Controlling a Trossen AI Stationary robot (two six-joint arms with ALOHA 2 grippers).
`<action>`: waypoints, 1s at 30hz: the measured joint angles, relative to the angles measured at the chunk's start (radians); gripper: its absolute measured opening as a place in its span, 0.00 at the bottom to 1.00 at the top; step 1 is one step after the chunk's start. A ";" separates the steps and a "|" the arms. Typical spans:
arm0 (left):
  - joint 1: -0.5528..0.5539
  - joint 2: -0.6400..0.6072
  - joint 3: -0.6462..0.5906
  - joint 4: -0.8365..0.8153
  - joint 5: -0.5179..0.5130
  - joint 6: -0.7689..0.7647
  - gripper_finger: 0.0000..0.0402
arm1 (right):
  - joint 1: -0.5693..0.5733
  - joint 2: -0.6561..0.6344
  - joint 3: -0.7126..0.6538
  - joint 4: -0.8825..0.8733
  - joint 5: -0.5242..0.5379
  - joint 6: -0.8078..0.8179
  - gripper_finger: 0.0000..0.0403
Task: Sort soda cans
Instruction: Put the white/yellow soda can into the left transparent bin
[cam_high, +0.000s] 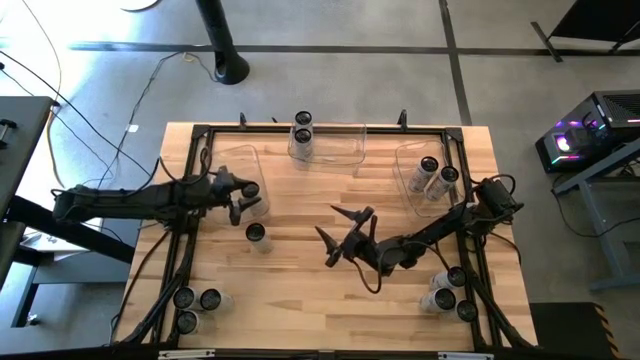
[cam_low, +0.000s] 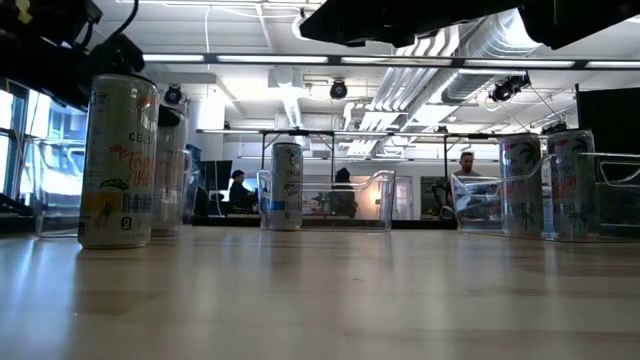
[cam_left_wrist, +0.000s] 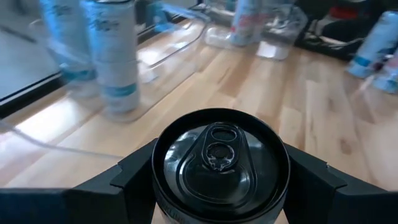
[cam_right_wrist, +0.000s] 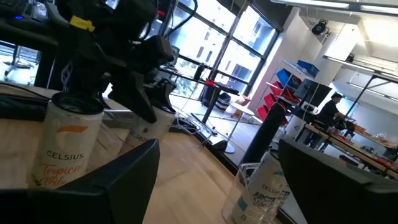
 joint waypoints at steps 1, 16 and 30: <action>0.008 0.008 -0.011 0.033 0.023 0.017 0.62 | 0.000 0.000 0.000 0.000 -0.007 0.000 0.80; 0.087 0.192 -0.027 0.281 0.260 0.227 0.62 | 0.000 0.000 0.000 0.000 -0.016 0.000 0.80; 0.087 0.210 0.082 0.280 0.230 0.249 0.90 | 0.000 0.000 0.000 -0.054 -0.017 0.053 0.80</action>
